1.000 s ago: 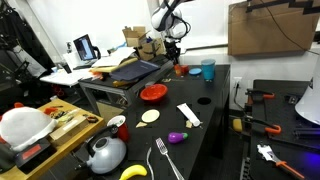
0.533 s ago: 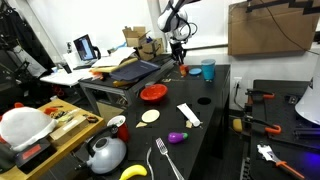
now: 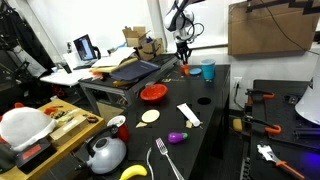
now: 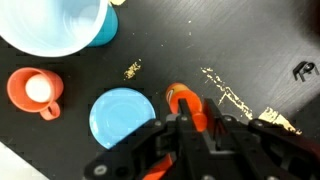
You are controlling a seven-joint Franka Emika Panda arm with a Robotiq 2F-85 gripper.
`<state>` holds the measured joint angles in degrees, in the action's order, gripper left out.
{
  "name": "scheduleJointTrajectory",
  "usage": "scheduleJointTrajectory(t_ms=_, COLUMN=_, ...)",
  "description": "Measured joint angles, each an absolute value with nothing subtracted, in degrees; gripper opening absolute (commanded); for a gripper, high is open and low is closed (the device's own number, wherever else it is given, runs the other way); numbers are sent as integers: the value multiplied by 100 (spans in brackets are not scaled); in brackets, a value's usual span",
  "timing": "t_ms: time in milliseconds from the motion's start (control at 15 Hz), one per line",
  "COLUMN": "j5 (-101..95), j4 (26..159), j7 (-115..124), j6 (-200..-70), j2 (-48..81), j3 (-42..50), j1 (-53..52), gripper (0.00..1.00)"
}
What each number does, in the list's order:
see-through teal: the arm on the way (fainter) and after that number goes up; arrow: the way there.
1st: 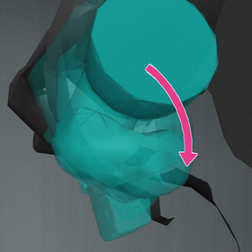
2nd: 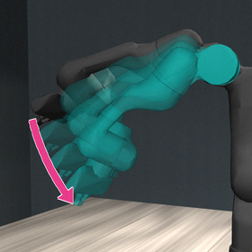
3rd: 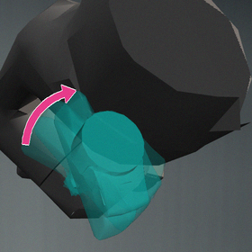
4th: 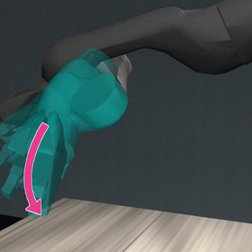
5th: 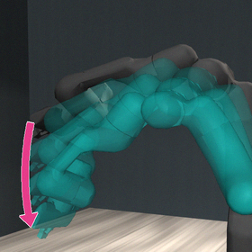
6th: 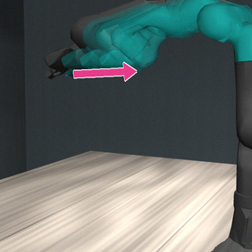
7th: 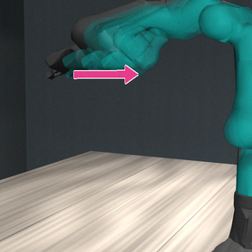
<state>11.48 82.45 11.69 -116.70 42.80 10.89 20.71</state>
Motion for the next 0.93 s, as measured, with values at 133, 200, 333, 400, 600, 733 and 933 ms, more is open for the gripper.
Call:
scheduleJointTrajectory(t_ms=133, j5=1325, j4=8245, j7=1176, j6=-11769, j2=4283, j3=1089, j1=2122, gripper=5)
scheduleJointTrajectory(t_ms=200, j5=1404, j4=8244, j7=1180, j6=-11837, j2=4284, j3=1089, j1=2142, gripper=5)
scheduleJointTrajectory(t_ms=333, j5=1523, j4=8243, j7=1186, j6=-11946, j2=4288, j3=1089, j1=2167, gripper=5)
scheduleJointTrajectory(t_ms=400, j5=1552, j4=8240, j7=1201, j6=-11988, j2=4292, j3=1089, j1=2175, gripper=5)
scheduleJointTrajectory(t_ms=600, j5=1598, j4=8220, j7=1313, j6=-12079, j2=4334, j3=1089, j1=2184, gripper=5)
scheduleJointTrajectory(t_ms=733, j5=1599, j4=8196, j7=1380, j6=-12096, j2=4378, j3=1089, j1=2184, gripper=5)
scheduleJointTrajectory(t_ms=933, j5=1599, j4=8159, j7=1393, j6=-12115, j2=4448, j3=1089, j1=2184, gripper=5)
